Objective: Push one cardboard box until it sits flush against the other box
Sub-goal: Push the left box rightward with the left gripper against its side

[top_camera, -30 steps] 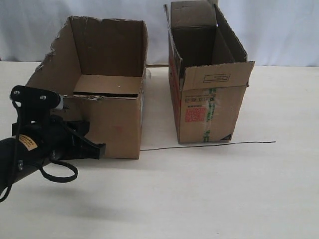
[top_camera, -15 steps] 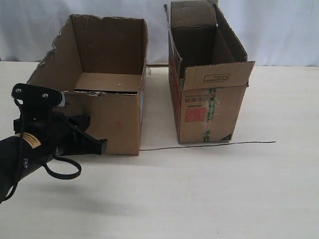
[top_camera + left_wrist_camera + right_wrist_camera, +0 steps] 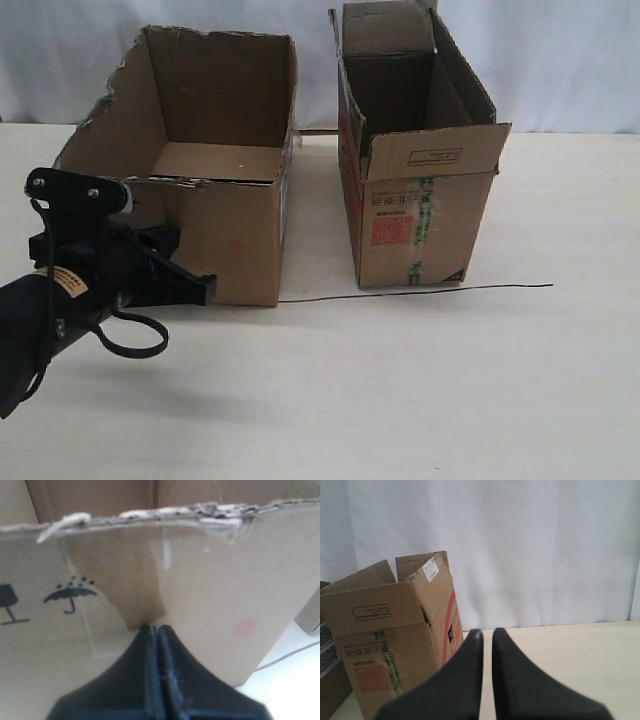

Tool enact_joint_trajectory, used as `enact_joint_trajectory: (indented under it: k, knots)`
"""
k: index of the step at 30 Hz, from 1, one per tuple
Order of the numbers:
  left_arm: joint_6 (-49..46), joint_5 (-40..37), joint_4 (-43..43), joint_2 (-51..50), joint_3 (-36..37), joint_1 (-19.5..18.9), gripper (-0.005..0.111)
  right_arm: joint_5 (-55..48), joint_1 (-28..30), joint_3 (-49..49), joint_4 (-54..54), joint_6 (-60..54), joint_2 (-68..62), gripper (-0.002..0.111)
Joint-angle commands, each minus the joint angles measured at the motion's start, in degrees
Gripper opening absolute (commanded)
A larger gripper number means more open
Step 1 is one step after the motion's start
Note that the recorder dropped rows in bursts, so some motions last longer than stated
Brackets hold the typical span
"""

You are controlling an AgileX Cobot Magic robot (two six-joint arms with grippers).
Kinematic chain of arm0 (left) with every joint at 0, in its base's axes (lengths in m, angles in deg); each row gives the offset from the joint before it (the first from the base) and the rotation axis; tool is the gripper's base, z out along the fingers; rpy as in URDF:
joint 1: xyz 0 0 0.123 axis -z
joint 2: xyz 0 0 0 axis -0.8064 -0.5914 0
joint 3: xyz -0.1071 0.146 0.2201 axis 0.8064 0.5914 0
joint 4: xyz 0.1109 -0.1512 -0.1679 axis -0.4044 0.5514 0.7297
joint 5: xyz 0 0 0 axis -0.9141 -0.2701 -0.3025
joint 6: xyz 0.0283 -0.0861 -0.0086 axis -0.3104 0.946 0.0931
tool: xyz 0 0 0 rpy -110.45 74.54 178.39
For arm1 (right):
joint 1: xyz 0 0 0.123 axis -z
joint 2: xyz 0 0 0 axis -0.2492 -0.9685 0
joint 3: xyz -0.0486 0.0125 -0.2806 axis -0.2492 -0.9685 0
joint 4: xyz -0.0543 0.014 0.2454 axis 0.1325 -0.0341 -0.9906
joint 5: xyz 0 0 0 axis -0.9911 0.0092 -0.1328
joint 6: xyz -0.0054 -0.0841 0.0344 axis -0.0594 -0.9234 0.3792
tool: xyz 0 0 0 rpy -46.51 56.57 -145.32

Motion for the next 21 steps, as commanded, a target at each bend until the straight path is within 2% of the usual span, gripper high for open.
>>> enact_joint_trajectory:
  k: [1,3,6,12,15,18,21]
  knots:
    - [0.53,1.67,-0.02,0.17,-0.40,0.24,0.000,0.27,0.02,-0.18,0.01,-0.09,0.12,0.005]
    - [0.53,-0.42,-0.02,1.79,-0.40,0.24,0.000,0.27,0.02,-0.18,0.01,-0.09,0.12,0.005]
    - [0.53,-7.55,0.38,6.97,-0.40,0.24,0.000,0.27,0.02,-0.18,0.01,-0.09,0.12,0.005]
    - [-0.89,-18.66,4.48,23.28,-0.40,0.24,0.000,0.27,0.02,-0.18,0.01,-0.09,0.12,0.005]
    - [-5.39,-22.80,8.75,31.70,-0.40,0.10,0.000,0.27,0.02,-0.18,0.01,-0.09,0.12,0.005]
    - [-9.51,-26.05,11.68,40.01,-0.40,-2.13,0.000,0.27,0.02,-0.18,0.01,-0.09,0.12,0.005]
    - [-12.48,-26.42,12.66,46.42,-0.40,-7.17,0.000,0.27,0.02,-0.18,0.01,-0.09,0.12,0.005]
